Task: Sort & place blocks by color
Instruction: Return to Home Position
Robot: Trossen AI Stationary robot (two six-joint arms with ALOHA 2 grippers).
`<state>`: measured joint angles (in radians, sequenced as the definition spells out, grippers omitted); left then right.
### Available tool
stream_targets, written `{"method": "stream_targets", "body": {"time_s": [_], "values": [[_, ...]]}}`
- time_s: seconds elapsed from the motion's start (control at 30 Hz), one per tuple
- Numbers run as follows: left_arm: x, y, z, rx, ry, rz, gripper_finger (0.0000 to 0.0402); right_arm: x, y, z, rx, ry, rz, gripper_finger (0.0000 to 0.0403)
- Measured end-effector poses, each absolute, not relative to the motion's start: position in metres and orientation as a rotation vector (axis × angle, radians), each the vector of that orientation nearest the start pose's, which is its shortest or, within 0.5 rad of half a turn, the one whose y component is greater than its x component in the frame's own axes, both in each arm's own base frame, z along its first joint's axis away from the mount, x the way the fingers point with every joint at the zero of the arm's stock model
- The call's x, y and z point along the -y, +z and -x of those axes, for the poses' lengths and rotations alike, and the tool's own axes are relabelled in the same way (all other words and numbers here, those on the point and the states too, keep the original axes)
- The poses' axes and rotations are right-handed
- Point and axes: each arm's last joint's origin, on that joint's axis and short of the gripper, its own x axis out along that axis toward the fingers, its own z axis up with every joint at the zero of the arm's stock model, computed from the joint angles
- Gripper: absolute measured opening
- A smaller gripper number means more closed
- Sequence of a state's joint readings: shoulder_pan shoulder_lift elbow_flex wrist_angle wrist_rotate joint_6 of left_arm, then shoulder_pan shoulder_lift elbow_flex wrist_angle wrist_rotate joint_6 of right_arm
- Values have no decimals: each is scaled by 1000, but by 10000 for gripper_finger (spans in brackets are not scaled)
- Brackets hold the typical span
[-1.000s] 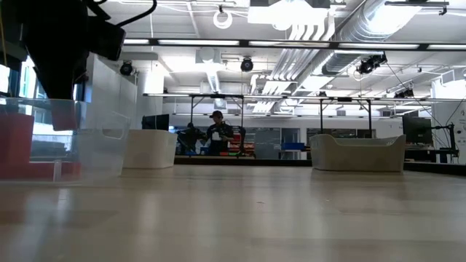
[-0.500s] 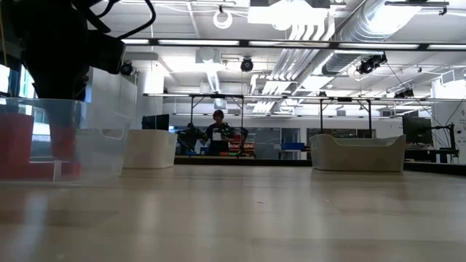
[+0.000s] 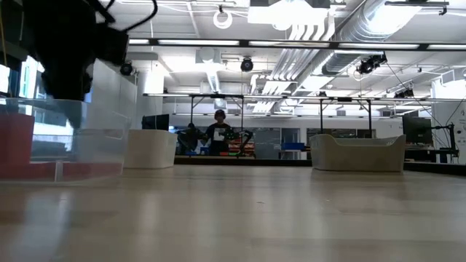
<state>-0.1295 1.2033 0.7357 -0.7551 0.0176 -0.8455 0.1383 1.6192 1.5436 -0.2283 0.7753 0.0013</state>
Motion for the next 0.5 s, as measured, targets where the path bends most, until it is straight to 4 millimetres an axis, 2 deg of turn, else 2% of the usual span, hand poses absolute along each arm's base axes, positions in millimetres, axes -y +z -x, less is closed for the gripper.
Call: {"method": "stream_targets", "body": {"time_s": [0.23, 0.5], "values": [[31, 242, -197, -1009, 238, 548, 80, -30, 382, -365, -278, -632, 135, 174], [26, 280, -167, -681, 292, 403, 81, -32, 382, -365, -274, -623, 131, 174]]}}
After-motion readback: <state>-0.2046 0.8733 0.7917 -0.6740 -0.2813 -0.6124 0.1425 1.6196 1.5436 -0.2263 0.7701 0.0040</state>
